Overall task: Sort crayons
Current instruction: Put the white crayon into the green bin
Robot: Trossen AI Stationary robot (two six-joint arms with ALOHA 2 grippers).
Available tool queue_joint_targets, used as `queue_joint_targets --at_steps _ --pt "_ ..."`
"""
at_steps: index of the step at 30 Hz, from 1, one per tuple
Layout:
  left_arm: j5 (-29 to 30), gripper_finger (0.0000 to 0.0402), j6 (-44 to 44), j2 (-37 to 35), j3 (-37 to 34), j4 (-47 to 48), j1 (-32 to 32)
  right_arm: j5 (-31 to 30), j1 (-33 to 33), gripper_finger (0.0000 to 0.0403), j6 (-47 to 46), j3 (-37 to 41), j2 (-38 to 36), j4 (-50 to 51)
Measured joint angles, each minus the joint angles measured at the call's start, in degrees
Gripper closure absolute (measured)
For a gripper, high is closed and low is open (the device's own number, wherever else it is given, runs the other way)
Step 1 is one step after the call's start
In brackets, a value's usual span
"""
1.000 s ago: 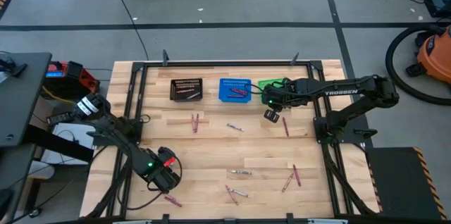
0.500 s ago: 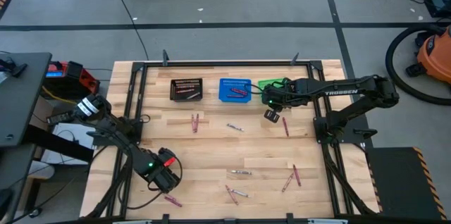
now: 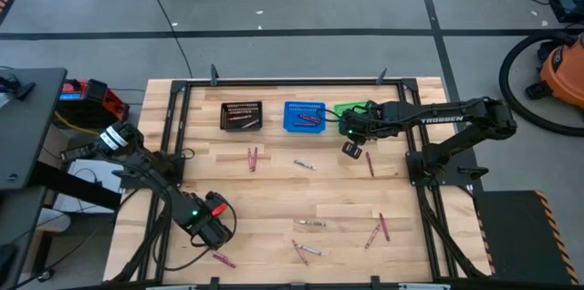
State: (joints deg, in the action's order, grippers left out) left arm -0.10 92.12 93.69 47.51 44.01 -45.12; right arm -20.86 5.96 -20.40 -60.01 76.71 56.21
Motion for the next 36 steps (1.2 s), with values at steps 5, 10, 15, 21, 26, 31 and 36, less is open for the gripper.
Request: queue_joint_targets --at_steps 5,10,15,21,26,31,36 --pt "0.3 0.037 0.0 -0.6 -0.1 -0.1 0.0 0.0 0.0 0.0315 0.0 0.0 0.0 0.0" --pt "3.5 0.0368 0.0 -3.1 -0.7 0.3 -0.1 2.7 0.0 0.0315 0.0 0.0 0.0 -0.9" --pt "6.3 0.0368 -0.2 -5.2 -0.4 -0.5 0.1 10.6 -1.1 0.0315 1.1 0.0 0.0 -3.4" --pt "10.1 0.0368 -3.1 -5.4 -0.3 -2.4 1.0 20.9 -4.8 0.0315 5.8 0.0 0.0 -10.6" --pt "16.7 0.0368 -8.0 -5.5 -0.3 -5.0 3.5 28.8 -7.9 0.0315 8.8 0.0 0.0 -17.6" --pt "22.7 0.0367 -16.0 -5.5 -0.2 -9.2 7.4 27.5 -9.9 0.0315 8.8 0.0 0.0 -22.1" --pt "27.5 0.0367 -27.7 -5.5 -0.2 -16.8 12.3 26.2 -10.9 0.0315 8.6 0.0 0.0 -24.0"
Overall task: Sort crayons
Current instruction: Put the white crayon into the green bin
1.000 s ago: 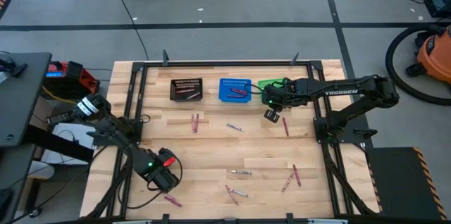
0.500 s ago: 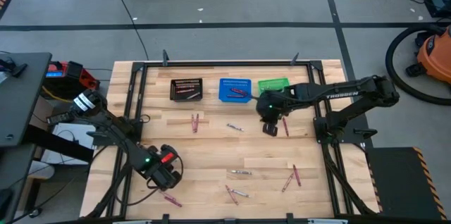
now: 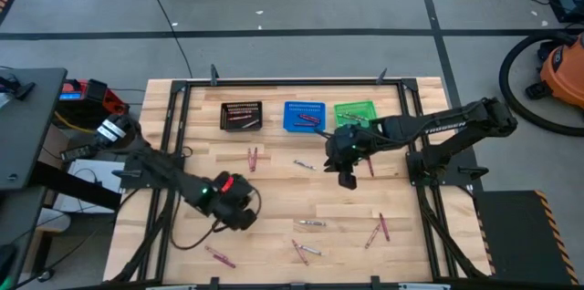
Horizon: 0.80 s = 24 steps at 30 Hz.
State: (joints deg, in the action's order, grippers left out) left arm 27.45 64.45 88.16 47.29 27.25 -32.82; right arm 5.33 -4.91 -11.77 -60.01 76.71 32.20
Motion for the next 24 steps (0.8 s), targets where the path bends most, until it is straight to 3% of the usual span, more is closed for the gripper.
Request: queue_joint_targets --at_steps 11,24 --pt "1.8 0.0367 -29.4 0.0 0.1 -25.5 10.1 -8.0 -5.5 0.0315 3.7 0.6 0.0 -4.2" --pt "-1.5 0.0367 -45.7 0.0 0.1 -43.6 15.0 -18.6 -10.4 0.0315 4.6 10.1 0.0 -22.6"
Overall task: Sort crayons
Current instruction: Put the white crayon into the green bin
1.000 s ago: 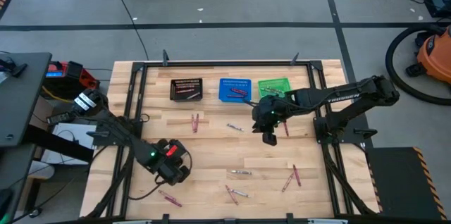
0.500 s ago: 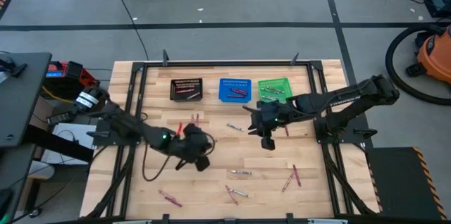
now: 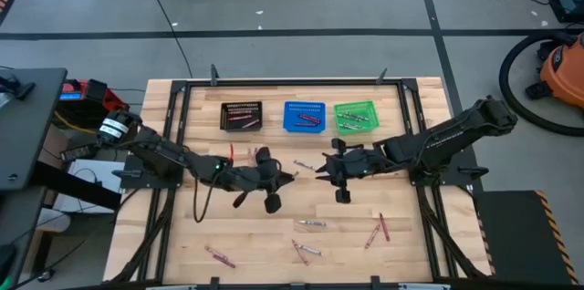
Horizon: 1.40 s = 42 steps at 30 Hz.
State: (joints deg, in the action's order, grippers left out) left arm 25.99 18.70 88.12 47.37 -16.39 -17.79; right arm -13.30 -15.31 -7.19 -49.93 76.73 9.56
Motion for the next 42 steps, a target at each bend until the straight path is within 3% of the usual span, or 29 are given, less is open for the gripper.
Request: queue_joint_targets --at_steps 13,25,30,42 --pt "-1.5 0.0367 -5.0 0.0 0.0 -8.6 2.0 -2.3 0.1 0.0306 4.1 3.3 0.0 -15.0" --pt "-4.2 0.0367 -6.5 0.0 0.0 -11.7 3.0 -3.0 2.1 0.0251 6.8 3.3 0.0 -19.0" --pt "-4.4 0.0367 -6.5 -0.1 0.0 -12.7 3.5 0.4 2.7 0.025 6.9 3.3 0.0 -23.8" --pt "-4.2 0.0367 -7.9 -0.1 0.0 -13.2 4.6 0.9 3.5 0.025 5.0 3.2 0.0 -24.5"
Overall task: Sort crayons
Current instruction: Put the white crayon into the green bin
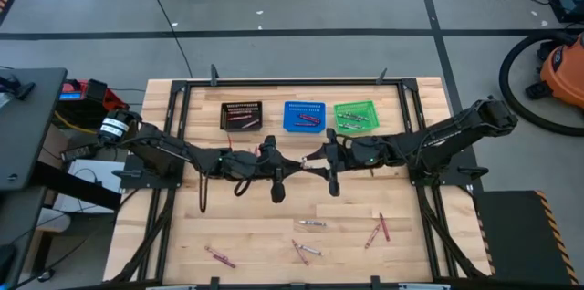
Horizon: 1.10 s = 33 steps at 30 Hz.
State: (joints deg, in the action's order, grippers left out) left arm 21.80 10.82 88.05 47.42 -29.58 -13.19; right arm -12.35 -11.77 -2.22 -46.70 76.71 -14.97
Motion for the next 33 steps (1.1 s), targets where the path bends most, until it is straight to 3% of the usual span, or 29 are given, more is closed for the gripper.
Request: queue_joint_targets --at_steps 8,13,22,33 --pt "-0.3 0.0367 -0.1 0.0 0.0 -0.7 1.3 0.3 1.1 0.0275 -2.7 0.0 0.0 -0.6" --pt "-3.4 0.0367 -0.1 0.0 0.0 -0.7 2.3 0.5 1.4 0.0306 -2.8 0.0 0.0 -1.3" --pt "-3.4 0.0367 -0.3 0.0 0.0 -0.7 2.5 0.6 1.4 0.0371 -3.1 0.0 0.0 -1.3" --pt "-3.3 0.0355 -1.8 0.0 0.0 -0.7 2.5 0.5 1.4 0.0365 -4.1 0.0 0.0 -1.3"
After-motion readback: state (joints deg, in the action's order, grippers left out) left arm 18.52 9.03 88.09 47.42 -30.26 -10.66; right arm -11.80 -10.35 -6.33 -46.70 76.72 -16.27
